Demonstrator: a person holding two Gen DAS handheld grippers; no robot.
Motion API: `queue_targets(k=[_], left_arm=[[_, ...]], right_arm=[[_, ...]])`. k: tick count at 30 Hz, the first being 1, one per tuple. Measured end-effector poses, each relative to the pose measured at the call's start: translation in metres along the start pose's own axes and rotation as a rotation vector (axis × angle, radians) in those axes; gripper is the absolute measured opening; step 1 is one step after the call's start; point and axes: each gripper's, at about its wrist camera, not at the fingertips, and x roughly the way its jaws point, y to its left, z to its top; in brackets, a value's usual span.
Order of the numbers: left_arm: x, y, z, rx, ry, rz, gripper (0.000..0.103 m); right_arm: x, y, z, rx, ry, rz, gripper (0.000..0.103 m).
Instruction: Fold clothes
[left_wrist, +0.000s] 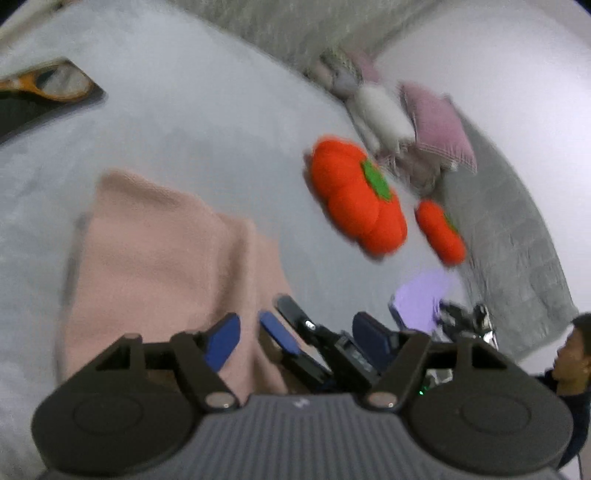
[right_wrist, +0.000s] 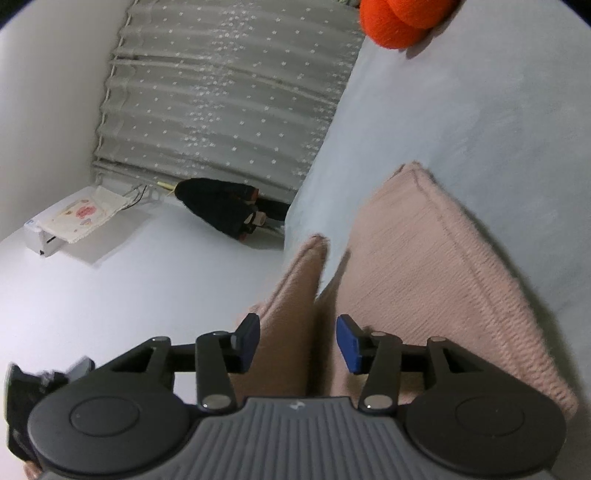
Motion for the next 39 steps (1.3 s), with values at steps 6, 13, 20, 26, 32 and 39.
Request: queue_targets(k=[6, 13, 20, 26, 32, 39], left_arm=[[-0.035, 0.057, -0.013, -0.048, -0.146, 0.071, 0.067], [0.006, 0.108, -0.056, -0.069, -0.234, 0.074, 0.061], [0.045, 0.069, -0.103, 0.230, -0.385, 0.109, 0.061], [0.055, 0.042, -0.124, 0.475, -0.375, 0.205, 0.061], [0.046, 0.057, -0.116, 0.443, -0.372, 0.102, 0.060], [0.017, 0.090, -0.095, 0.270, -0.439, -0.018, 0.049]], right_arm=[[0.005, 0.010, -0.011, -0.031, 0.041, 0.014, 0.053], [0.003, 0.011, -0.015, -0.043, 0.058, 0.004, 0.057], [0.009, 0.008, -0.011, -0.057, 0.071, -0.020, 0.058], [0.023, 0.015, -0.020, -0.129, 0.091, -0.085, 0.058], [0.050, 0.026, -0.040, -0.222, 0.107, -0.128, 0.026], [0.051, 0.045, -0.040, -0.235, 0.082, 0.006, 0.019]])
